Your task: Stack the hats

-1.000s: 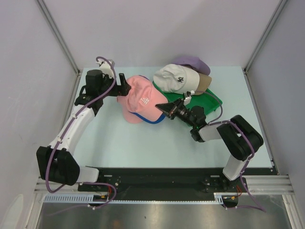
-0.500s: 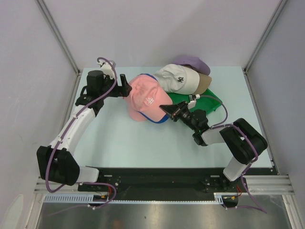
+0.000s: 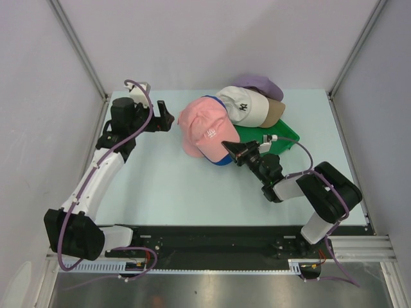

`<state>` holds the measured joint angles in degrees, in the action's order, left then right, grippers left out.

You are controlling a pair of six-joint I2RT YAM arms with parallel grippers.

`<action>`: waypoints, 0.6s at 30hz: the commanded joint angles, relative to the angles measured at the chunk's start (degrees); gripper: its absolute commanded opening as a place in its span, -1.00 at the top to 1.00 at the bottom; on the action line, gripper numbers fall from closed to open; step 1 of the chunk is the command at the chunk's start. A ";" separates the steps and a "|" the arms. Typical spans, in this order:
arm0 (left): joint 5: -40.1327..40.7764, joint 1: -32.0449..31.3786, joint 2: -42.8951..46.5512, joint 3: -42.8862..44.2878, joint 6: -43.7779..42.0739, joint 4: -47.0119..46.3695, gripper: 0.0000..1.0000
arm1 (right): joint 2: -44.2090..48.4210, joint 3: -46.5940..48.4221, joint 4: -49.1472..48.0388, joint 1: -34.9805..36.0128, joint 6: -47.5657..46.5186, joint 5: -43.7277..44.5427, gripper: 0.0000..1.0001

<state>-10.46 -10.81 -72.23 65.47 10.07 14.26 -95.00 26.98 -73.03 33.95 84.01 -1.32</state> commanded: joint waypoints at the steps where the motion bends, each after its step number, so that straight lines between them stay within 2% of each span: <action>1: 0.44 0.26 1.65 -0.26 -0.40 -0.64 -0.93 | 0.60 -2.37 10.27 -0.12 1.33 9.84 1.00; 9: 0.70 0.26 1.83 -0.26 -0.49 -0.46 -0.93 | 4.91 -4.57 20.02 1.55 3.09 16.26 1.00; 18: 0.79 0.26 1.91 -0.26 -0.57 -0.29 -0.93 | 3.51 -4.31 25.65 3.49 1.69 19.69 1.00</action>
<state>-10.17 -10.79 -72.20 65.36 10.04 14.35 -89.25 24.77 -63.70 37.17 86.98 8.36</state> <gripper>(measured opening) 0.965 0.058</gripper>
